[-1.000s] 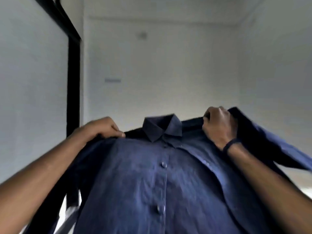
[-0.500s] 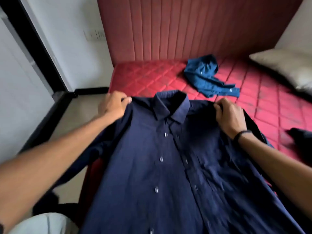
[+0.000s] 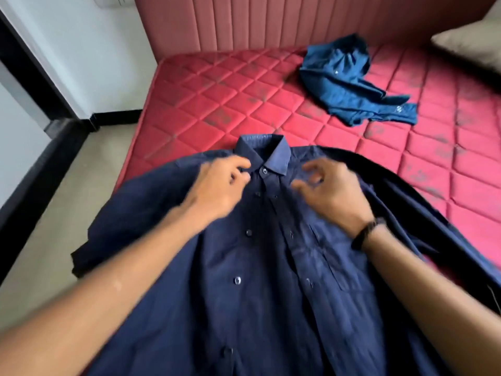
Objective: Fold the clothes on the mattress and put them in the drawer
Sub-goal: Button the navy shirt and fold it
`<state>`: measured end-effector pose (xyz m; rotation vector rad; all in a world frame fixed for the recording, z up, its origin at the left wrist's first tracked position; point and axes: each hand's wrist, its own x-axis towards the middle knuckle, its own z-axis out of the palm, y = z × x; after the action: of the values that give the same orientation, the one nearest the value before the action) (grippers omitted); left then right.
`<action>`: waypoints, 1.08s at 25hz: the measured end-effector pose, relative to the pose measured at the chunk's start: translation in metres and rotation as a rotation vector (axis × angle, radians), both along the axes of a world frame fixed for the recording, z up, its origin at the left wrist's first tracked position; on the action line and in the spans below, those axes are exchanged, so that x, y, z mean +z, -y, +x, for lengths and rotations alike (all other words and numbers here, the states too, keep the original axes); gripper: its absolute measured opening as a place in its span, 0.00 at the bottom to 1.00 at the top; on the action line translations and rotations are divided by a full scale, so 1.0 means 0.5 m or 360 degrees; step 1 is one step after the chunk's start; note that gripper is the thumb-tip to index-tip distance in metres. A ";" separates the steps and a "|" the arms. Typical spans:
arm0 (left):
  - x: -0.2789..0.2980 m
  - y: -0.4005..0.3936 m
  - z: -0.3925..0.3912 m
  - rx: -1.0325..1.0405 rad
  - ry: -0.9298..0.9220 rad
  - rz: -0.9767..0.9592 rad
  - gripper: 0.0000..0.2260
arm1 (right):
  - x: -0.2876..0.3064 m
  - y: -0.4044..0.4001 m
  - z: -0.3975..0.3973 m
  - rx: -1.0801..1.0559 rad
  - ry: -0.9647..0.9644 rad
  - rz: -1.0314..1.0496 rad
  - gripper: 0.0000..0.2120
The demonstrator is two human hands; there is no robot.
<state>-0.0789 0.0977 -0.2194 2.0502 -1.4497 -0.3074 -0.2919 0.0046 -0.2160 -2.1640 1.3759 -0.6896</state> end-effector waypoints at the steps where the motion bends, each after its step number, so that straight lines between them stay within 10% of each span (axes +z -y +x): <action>1: -0.022 0.003 -0.032 0.0003 -0.0056 0.0029 0.11 | -0.009 -0.035 0.013 0.0053 0.0021 0.0136 0.18; 8: -0.080 0.027 -0.085 0.0256 -0.0138 -0.0042 0.04 | -0.102 -0.073 0.093 -0.0122 -0.0447 -0.0306 0.11; 14: -0.082 0.027 -0.099 0.0326 0.0119 -0.0032 0.04 | -0.115 -0.037 0.076 -0.0180 0.0242 0.0012 0.06; 27: -0.030 0.011 -0.111 0.0368 -0.0888 -0.0171 0.06 | -0.094 -0.062 0.075 -0.0080 0.0562 0.0396 0.09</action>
<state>-0.1343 0.0923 -0.2342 1.8238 -0.8654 -0.6301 -0.2543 0.0359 -0.2631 -1.7234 1.2556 -0.8258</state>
